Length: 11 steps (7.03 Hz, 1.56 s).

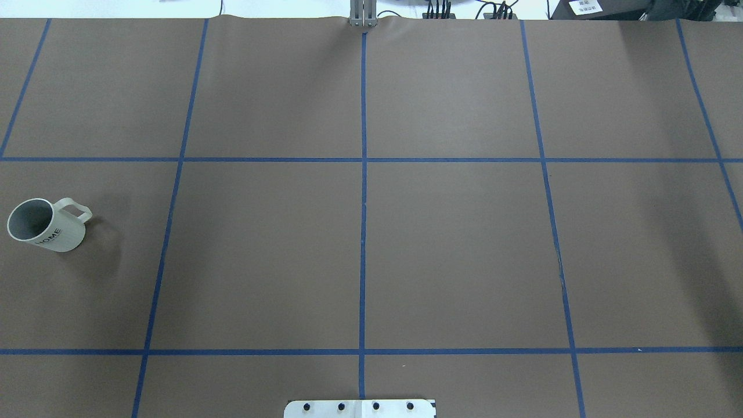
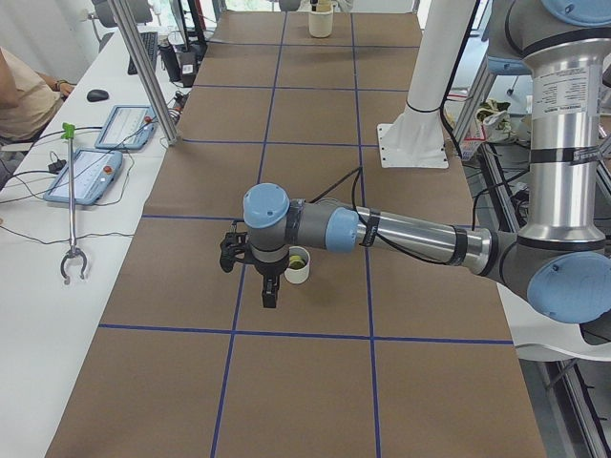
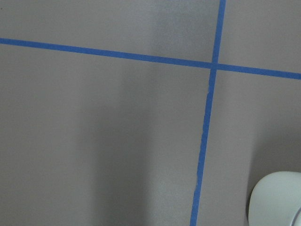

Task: Left arm hands cup to right arm to dump lemon

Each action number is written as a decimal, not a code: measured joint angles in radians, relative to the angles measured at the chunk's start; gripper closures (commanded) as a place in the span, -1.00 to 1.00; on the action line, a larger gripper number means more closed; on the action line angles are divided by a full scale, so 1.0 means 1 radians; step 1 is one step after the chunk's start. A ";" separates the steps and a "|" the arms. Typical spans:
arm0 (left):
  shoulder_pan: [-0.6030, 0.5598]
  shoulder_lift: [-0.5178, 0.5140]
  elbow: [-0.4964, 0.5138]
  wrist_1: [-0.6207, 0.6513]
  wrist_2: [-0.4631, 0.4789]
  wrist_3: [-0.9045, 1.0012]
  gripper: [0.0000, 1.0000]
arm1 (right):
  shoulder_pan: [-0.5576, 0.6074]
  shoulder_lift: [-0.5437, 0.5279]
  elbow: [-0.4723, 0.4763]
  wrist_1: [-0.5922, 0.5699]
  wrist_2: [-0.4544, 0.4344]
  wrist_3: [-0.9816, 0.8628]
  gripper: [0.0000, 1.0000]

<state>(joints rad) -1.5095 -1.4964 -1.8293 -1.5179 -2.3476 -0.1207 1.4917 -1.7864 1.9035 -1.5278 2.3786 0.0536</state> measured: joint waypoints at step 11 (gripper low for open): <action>0.274 0.023 0.040 -0.238 0.041 -0.193 -1.00 | -0.016 -0.015 0.000 -0.005 -0.049 -0.001 -1.00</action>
<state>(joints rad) -1.2360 -1.4729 -1.7888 -1.7555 -2.3070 -0.3133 1.4754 -1.8018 1.9032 -1.5323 2.3295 0.0529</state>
